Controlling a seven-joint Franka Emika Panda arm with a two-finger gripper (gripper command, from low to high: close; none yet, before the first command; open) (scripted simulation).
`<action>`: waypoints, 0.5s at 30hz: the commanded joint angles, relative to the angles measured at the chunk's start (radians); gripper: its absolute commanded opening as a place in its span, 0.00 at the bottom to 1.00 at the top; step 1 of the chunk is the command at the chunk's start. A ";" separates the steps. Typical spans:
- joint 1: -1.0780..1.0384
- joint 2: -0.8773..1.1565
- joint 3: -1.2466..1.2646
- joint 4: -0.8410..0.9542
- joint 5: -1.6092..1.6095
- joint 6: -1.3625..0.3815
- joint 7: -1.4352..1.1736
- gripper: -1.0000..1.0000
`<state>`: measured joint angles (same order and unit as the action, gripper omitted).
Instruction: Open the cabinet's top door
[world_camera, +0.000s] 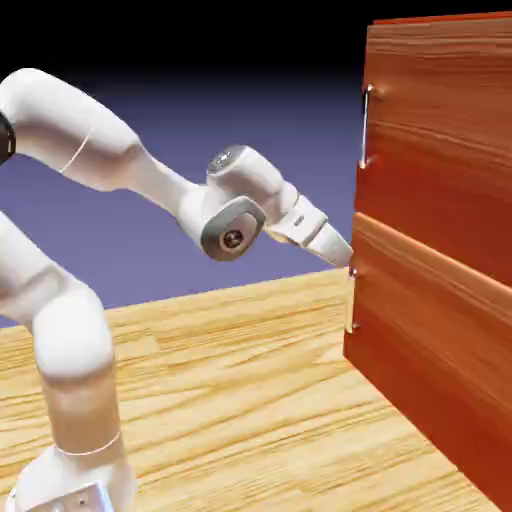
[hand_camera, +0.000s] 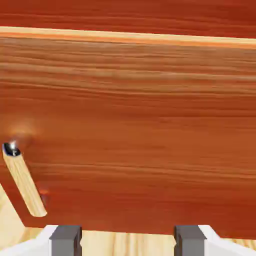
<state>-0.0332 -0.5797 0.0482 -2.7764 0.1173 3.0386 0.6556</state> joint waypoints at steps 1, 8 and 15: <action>-0.017 -0.004 0.018 0.012 0.044 0.001 -0.032 0.50; -0.134 -0.029 0.143 0.100 0.348 0.005 -0.253 0.50; -0.251 -0.054 0.268 0.187 0.653 0.009 -0.475 0.50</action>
<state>-0.2844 -0.6339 0.3162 -2.5893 0.7698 3.0474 0.1810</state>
